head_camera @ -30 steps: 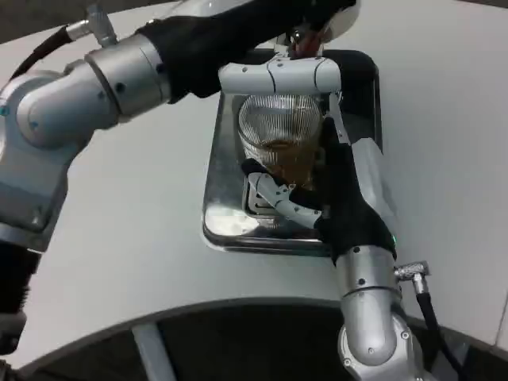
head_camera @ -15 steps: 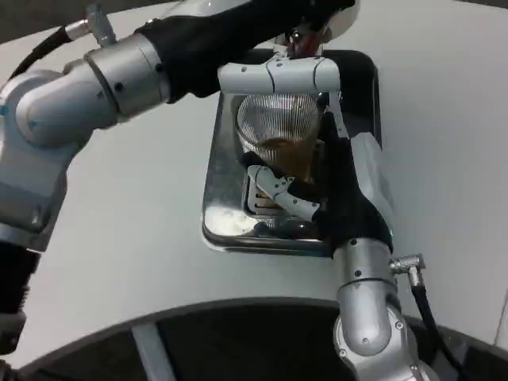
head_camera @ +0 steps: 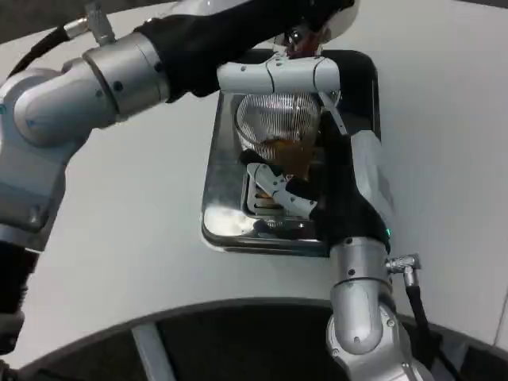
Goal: Grasp the cup under the faucet to collect the drink, then remove the cup.
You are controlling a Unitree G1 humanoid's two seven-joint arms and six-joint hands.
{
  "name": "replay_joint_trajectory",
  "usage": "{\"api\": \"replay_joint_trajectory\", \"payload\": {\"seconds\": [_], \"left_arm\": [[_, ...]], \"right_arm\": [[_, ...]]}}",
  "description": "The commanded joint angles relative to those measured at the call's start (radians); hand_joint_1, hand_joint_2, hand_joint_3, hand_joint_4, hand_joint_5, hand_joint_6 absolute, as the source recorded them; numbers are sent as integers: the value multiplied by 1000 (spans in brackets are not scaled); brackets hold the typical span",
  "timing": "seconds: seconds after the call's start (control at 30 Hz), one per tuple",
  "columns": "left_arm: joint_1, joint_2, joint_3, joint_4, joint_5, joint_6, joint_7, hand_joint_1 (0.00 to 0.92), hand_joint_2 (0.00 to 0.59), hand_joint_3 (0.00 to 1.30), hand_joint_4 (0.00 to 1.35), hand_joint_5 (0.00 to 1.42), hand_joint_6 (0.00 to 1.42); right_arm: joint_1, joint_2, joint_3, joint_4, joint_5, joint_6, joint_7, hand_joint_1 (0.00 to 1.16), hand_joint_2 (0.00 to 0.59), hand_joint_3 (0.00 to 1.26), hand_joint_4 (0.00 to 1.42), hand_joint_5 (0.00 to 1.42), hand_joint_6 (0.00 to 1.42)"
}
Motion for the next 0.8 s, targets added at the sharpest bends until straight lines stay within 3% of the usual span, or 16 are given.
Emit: {"api": "replay_joint_trajectory", "payload": {"seconds": [0.03,0.33,0.8], "left_arm": [[32,24,-1,4,14,17,-17,0,122,93,0,0,92],[37,26,3,2,10,11,-15,0,118,103,0,0,92],[64,13,34,-31,-24,-5,6,0,104,81,0,22,102]], "right_arm": [[6,41,27,27,-11,20,-19,732,234,177,270,331,348],[19,46,39,21,-34,8,-90,746,239,315,406,453,476],[44,51,41,2,-29,-34,-189,776,246,408,493,573,650]]}}
